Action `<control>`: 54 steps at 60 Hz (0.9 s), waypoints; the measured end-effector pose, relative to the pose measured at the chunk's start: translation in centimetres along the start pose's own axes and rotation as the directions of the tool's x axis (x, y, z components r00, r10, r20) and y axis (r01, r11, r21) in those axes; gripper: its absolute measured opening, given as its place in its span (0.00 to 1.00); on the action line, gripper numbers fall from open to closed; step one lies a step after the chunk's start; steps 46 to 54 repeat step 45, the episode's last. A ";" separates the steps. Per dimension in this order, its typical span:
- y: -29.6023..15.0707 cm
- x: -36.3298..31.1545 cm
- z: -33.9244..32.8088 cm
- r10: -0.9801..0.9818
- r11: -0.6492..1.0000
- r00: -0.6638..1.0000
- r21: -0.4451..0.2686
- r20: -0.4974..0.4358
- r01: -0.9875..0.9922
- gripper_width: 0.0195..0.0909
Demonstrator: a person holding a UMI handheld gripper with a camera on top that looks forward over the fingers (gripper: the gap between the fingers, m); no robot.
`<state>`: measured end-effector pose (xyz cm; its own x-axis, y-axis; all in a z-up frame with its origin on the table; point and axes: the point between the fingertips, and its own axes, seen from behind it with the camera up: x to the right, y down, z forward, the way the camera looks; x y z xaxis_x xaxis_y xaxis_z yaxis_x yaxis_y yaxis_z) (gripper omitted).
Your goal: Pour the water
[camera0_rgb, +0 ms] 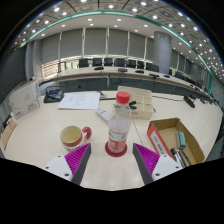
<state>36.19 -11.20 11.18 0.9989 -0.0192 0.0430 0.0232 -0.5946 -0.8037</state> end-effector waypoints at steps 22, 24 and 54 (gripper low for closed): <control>2.6 -6.6 -15.5 -0.005 0.997 0.999 -0.073 -0.044 0.002 0.93; 2.7 -6.9 -16.1 -0.006 0.998 0.999 -0.067 -0.047 0.003 0.93; 3.2 -7.8 -19.1 -0.017 0.999 0.996 -0.049 -0.088 0.012 0.93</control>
